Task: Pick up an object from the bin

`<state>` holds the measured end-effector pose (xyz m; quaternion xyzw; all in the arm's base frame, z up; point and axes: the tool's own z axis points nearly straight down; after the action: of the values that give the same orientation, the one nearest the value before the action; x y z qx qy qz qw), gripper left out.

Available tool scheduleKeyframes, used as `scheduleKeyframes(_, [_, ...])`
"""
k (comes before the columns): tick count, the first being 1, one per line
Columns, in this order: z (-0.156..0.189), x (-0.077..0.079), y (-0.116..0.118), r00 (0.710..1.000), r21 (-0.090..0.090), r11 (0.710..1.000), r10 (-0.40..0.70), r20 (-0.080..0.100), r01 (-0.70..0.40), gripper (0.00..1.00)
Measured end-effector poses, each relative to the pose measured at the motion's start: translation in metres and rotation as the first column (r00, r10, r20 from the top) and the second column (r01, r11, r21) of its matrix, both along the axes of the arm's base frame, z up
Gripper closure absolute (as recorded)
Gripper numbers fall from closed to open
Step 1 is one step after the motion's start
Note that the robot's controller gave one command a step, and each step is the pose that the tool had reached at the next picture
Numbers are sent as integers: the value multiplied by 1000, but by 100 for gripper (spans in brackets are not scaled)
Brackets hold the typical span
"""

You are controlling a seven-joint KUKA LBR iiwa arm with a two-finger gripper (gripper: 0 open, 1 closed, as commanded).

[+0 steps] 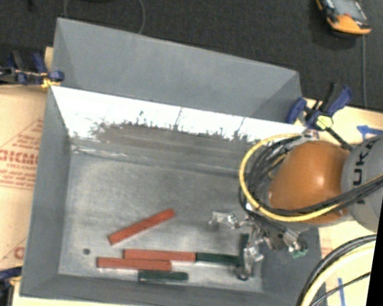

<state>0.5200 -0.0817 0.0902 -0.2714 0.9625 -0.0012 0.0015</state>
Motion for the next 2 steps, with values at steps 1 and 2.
scheduleKeyframes(1, [0,0,0,1000,0,1000,2,0,-2,100])
scheduleKeyframes(2, [0,0,0,1000,0,1000,3,0,-3,0])
